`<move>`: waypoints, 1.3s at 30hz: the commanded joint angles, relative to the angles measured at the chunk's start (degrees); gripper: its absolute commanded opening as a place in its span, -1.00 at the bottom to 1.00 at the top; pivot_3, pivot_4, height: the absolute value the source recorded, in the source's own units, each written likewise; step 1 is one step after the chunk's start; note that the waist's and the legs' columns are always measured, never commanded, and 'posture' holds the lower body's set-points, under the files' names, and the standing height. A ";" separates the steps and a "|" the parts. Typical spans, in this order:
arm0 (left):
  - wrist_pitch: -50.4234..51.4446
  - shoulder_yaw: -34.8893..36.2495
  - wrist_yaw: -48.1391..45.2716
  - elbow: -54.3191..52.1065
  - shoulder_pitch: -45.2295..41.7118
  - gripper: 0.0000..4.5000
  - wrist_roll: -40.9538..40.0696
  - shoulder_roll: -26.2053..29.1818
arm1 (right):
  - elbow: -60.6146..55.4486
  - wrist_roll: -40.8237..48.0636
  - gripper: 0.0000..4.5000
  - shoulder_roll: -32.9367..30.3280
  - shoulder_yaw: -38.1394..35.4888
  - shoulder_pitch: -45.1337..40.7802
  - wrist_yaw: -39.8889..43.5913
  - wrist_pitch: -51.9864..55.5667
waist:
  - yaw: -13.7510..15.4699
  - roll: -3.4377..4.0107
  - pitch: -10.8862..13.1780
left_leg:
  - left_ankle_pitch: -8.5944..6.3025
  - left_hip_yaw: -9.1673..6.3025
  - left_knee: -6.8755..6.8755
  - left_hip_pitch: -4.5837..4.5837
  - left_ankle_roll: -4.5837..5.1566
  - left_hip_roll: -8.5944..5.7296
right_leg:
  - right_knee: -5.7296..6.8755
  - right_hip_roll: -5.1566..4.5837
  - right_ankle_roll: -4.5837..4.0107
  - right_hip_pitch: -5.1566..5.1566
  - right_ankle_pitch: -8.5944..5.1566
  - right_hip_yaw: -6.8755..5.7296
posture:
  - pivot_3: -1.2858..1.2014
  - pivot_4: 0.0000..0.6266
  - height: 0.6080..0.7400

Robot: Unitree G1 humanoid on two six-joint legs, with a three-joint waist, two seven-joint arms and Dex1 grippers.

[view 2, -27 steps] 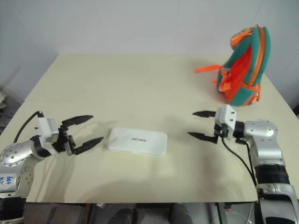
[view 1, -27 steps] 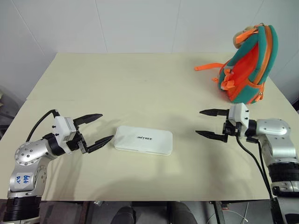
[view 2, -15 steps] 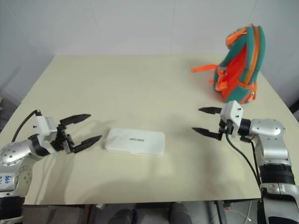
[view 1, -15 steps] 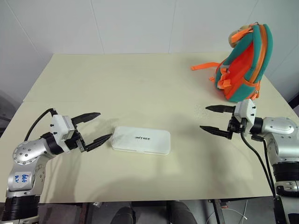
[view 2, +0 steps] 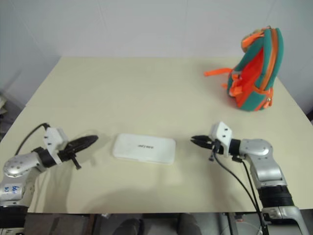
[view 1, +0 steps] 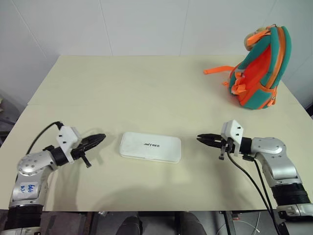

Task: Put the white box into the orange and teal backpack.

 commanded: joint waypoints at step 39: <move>8.35 -12.16 -1.51 -4.10 -2.68 -1.00 -1.43 -12.12 | -10.49 -2.32 -0.95 -2.99 2.47 4.11 -3.42 12.63 | 0.43 -0.11 -0.06 | 0.00 0.05 0.10 0.00 0.02 -0.03 | -0.06 -0.01 0.03 0.06 0.08 0.03 | 0.03 -0.52 1.00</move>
